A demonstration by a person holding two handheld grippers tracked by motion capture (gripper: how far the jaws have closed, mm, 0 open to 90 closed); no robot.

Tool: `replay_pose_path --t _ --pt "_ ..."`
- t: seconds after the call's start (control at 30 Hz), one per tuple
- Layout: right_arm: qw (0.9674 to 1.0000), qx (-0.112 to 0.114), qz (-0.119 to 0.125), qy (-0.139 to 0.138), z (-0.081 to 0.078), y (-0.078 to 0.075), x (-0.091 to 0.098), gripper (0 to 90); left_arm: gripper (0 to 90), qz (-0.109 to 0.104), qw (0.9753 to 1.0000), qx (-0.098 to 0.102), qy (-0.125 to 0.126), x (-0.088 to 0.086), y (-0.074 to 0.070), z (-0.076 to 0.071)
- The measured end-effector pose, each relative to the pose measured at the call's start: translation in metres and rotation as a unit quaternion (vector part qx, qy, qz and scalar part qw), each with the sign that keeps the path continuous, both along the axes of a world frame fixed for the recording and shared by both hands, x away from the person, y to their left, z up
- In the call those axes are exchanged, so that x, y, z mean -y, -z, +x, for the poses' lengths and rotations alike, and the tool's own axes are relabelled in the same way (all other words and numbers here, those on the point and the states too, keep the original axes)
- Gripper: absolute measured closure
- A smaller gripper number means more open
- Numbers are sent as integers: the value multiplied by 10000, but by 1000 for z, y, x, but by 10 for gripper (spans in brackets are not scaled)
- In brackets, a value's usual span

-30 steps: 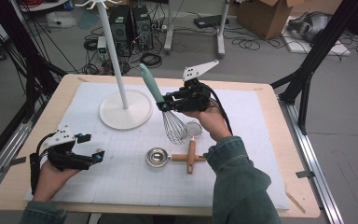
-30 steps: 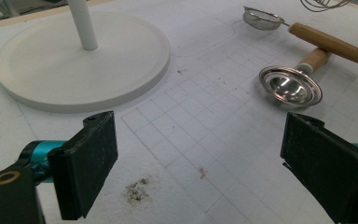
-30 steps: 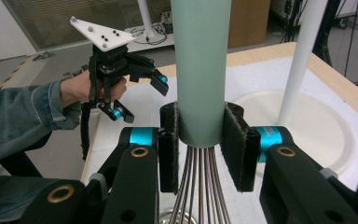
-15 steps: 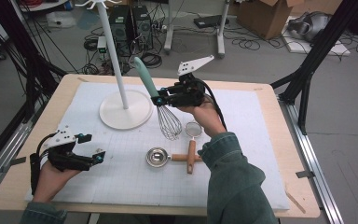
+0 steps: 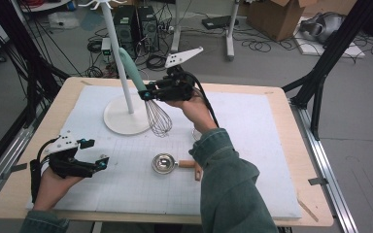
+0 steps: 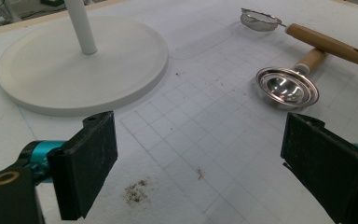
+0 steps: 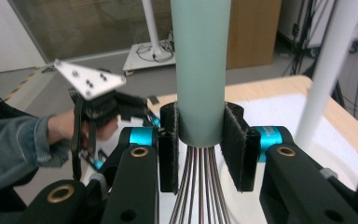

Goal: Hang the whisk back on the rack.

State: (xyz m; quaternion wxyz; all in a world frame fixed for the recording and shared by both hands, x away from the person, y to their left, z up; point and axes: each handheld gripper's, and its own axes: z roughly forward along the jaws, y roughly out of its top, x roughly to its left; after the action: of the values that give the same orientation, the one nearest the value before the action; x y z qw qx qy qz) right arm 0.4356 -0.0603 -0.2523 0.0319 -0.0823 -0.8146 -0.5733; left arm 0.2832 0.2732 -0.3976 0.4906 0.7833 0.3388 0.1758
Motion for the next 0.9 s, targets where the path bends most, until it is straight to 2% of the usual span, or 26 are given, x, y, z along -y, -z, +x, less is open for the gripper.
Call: replay_pose_path --t 0.2,0.27,0.4,0.43,0.47,0.67,0.9 --pt "9999 52 99 -71 8 -9 -19 694 112 17 10000 -1 -24 -2 0 0" --pt "9995 15 258 -161 11 -14 -27 693 113 14 10000 -1 -26 -2 0 0" --pt "9994 -57 309 -162 14 -17 -34 693 112 22 10000 4 -7 -2 0 0" --pt "9995 9 274 -164 17 -18 -36 693 112 -1 10000 3 -24 -2 0 0" --pt "9995 -24 261 -163 17 -19 -38 693 112 2 10000 5 -24 -2 0 0" --pt "9988 10 462 -173 28 -26 -48 693 112 33 10000 8 -42 -4 0 0" --pt "9987 26 489 -149 38 -33 -62 693 112 13 10000 -17 -73 -6 1 1"
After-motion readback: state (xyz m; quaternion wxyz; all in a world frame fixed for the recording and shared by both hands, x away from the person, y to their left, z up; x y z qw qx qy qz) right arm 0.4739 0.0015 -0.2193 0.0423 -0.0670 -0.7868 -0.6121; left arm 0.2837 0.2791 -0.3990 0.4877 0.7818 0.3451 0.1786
